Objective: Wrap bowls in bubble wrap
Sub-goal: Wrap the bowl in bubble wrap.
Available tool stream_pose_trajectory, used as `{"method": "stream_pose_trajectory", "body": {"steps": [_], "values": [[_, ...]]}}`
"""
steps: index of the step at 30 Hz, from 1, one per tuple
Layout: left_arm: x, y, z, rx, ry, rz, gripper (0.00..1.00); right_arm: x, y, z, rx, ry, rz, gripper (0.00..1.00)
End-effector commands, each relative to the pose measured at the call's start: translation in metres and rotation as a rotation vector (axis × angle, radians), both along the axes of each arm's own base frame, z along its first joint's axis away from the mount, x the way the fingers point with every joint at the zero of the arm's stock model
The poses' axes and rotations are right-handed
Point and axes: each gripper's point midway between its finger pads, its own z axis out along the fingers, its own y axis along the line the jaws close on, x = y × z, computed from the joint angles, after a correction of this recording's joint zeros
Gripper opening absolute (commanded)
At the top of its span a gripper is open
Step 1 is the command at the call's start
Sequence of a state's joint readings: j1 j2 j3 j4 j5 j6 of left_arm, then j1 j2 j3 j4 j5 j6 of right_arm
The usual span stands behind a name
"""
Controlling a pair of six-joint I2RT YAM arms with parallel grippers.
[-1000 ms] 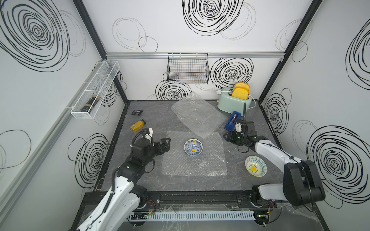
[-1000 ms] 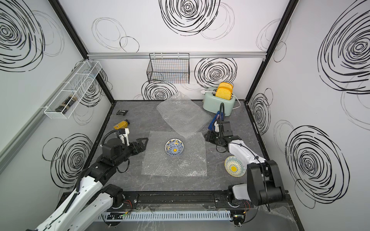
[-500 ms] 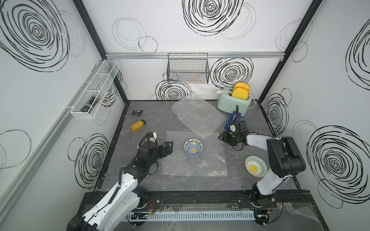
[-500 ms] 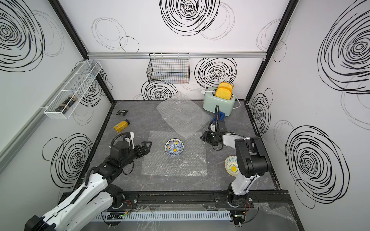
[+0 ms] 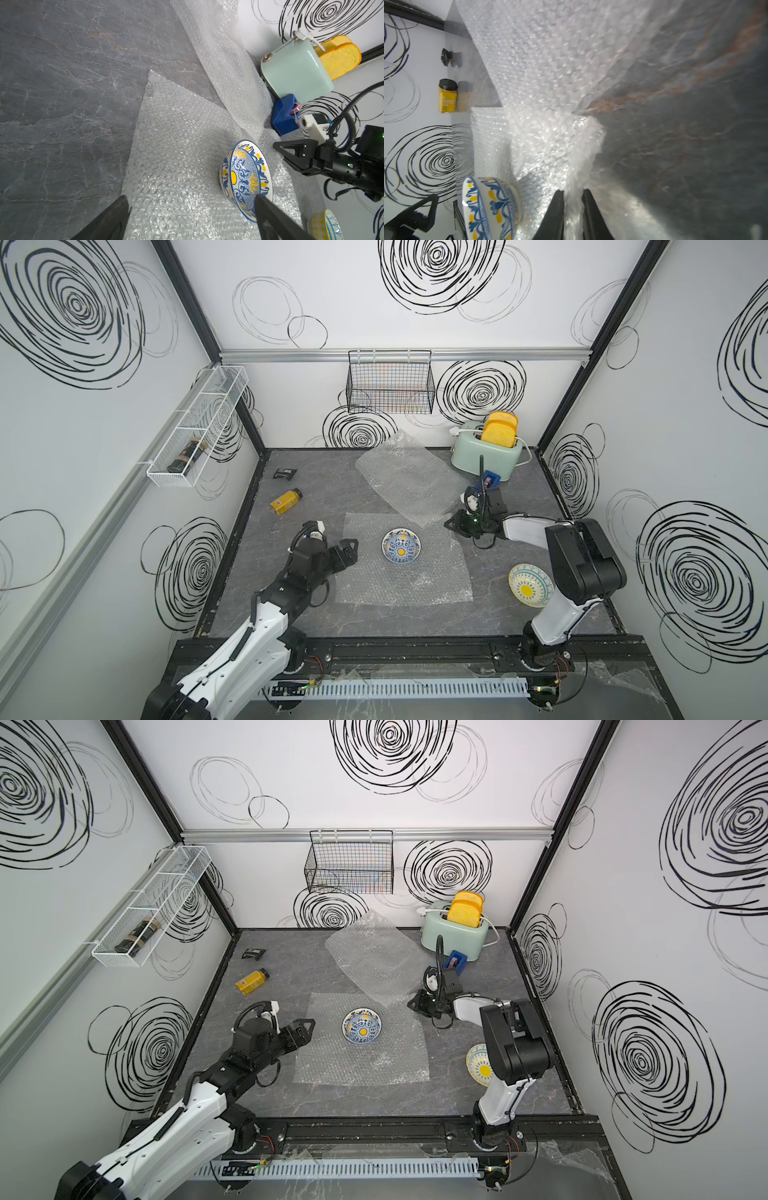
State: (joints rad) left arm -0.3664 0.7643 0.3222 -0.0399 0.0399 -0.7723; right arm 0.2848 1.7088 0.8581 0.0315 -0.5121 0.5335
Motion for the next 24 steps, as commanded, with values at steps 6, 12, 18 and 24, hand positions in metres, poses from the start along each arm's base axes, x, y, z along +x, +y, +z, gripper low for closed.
{"method": "stream_pose_trajectory", "body": {"steps": [6, 12, 18, 24], "values": [[0.003, -0.010, 0.007, -0.058, -0.033, -0.026, 0.96, -0.044, 0.064, 0.065, 0.035, -0.223, 0.259, 0.14], [0.003, -0.026, 0.009, -0.096, -0.024, -0.090, 0.96, -0.078, 0.104, 0.062, -0.022, -0.283, 0.450, 0.13], [0.003, -0.048, 0.014, -0.120, -0.016, -0.174, 0.96, -0.096, 0.135, 0.050, -0.069, -0.287, 0.584, 0.15], [0.009, -0.069, 0.029, -0.175, -0.035, -0.230, 0.96, -0.097, 0.146, 0.033, -0.112, -0.273, 0.636, 0.17]]}}
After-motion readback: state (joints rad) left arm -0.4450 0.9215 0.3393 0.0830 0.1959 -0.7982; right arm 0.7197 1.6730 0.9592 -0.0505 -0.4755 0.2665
